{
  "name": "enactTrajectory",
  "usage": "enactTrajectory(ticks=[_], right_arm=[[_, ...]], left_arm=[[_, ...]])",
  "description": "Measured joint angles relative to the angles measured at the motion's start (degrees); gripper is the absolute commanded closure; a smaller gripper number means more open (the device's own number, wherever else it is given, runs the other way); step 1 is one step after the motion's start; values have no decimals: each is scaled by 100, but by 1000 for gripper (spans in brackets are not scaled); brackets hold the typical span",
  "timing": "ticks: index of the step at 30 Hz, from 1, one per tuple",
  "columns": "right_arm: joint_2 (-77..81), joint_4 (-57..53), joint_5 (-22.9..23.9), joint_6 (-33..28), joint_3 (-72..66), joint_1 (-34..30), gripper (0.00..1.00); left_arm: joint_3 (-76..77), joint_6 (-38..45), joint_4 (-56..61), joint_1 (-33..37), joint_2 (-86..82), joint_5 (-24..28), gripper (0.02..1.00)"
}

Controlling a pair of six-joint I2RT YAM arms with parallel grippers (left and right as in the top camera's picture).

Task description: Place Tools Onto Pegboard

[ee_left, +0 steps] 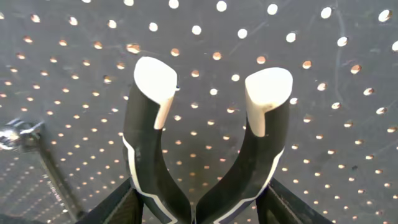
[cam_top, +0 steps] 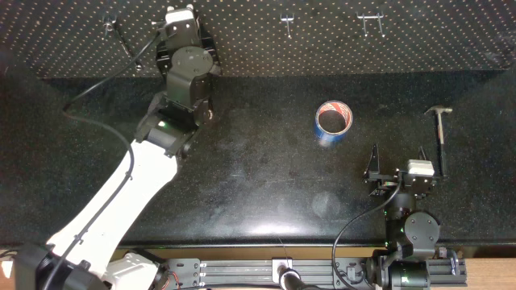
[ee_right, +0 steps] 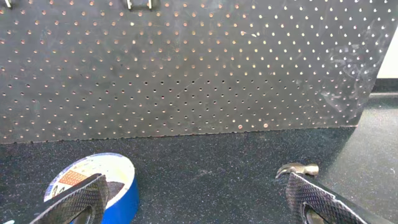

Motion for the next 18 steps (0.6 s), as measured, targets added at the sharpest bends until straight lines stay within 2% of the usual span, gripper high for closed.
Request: enactTrajectory(ticks=[7,18], right_arm=[[0,0,-2,0,0,0,62],[0,0,-2,2,0,0,62]], left_arm=[[-433,17,1034,0,74,20,989],[-756,17,1388,0,164,20,989]])
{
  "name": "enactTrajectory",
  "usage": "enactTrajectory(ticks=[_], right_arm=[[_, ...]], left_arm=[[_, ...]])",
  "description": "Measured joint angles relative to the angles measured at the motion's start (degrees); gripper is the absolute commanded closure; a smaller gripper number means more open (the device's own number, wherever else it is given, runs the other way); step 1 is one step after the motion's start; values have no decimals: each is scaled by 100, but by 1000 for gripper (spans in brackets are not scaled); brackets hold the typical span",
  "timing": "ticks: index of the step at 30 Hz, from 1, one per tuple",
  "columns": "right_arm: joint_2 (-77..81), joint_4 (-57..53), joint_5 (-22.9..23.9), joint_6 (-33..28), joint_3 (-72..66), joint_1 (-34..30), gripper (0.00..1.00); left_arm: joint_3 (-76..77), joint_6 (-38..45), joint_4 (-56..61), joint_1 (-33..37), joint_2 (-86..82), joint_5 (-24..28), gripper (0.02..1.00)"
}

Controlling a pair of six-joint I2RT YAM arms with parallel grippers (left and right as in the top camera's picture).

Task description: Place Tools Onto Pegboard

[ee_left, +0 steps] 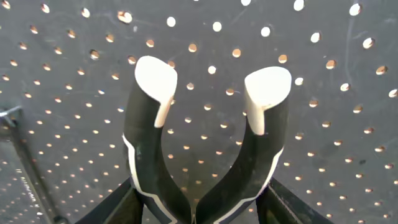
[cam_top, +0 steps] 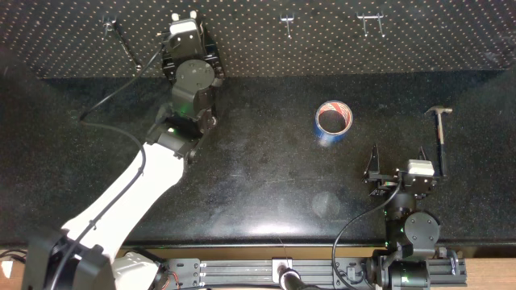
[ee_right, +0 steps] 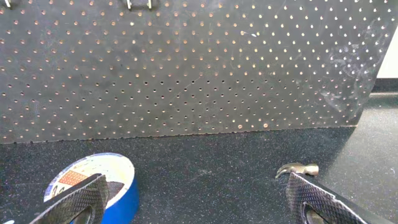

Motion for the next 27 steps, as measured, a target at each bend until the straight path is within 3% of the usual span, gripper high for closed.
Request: enactTrajectory(ticks=[27], right_arm=[[0,0,2,0,0,0,64]], left_arm=[[-37,2,901,116,743,129,991]])
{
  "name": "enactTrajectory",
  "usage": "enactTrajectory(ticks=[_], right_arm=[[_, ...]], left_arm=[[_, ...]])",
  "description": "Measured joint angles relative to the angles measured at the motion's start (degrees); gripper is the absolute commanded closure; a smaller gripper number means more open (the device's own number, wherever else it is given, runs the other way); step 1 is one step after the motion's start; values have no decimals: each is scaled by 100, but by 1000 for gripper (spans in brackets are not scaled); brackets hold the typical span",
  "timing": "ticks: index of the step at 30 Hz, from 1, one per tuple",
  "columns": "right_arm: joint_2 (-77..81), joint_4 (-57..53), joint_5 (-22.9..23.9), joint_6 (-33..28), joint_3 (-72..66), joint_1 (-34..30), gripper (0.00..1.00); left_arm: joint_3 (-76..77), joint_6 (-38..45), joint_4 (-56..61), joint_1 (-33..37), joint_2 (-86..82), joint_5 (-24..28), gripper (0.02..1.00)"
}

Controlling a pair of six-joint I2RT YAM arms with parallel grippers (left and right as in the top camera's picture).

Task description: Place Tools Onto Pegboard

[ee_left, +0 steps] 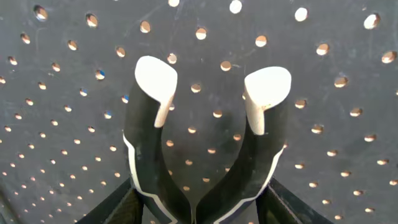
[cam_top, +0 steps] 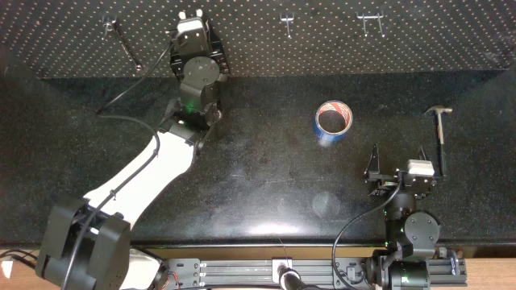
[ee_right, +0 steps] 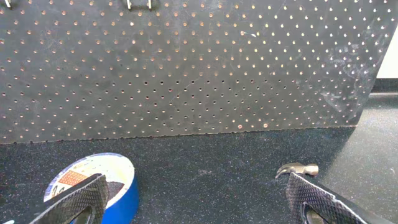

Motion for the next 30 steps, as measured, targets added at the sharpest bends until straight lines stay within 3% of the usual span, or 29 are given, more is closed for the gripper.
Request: enactTrajectory(ticks=[30], right_arm=[[0,0,0,0,0,0,64]], left_arm=[[-249,-96,79,227,367,238,989]])
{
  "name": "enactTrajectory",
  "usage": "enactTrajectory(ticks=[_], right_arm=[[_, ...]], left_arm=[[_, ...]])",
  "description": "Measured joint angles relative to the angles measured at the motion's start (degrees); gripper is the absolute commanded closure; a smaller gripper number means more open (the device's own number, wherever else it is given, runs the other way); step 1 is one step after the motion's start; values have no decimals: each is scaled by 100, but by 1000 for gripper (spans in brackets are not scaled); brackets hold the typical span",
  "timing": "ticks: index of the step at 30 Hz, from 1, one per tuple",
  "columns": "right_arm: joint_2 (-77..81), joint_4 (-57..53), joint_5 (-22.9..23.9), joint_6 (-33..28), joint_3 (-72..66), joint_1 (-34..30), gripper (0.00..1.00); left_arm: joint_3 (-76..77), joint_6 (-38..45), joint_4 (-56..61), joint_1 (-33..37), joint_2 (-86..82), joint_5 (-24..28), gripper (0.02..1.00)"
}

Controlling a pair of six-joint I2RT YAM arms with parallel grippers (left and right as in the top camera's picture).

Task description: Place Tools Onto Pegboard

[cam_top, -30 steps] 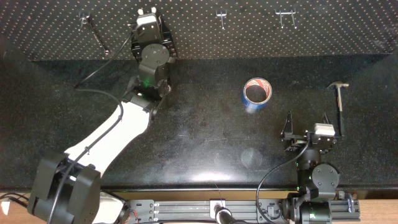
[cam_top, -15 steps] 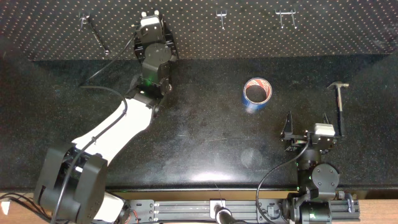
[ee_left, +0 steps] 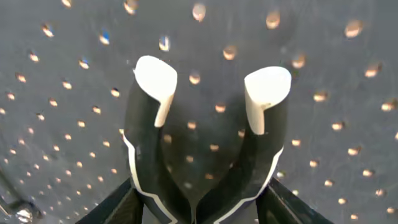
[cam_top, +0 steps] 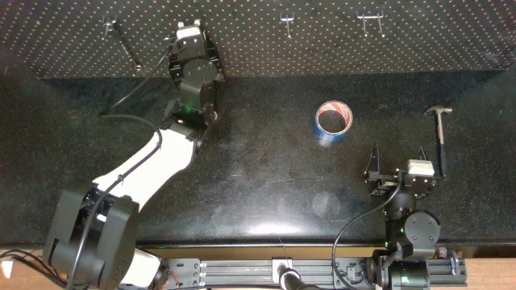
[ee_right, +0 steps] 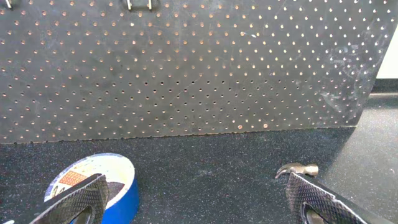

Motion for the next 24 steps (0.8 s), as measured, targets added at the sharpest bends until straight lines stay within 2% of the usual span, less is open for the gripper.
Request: enactTrajectory(ticks=[12,13,14,15,19,21,24], right_arm=[[0,0,-2,-2,0,0,64],[0,0,0,-2,0,0,62],[0,0,0,-2,0,0,62],[0,0,0,-2,0,0,62],[0,0,0,0,0,0,64],[0,0,0,-2,0,0,62],[0,0,0,0,0,0,62]], left_arm=[[-203,-107,42,0,59,149,972],[-203,-120,42,0,63,166,901],[-203,-125,42,0,63,190,726],[-203,-125,42,0,63,203,601],[-203,-125,39,0,63,214,421],[-203,-162,44,0,63,229,279],[-203,-170,79,0,63,236,215]])
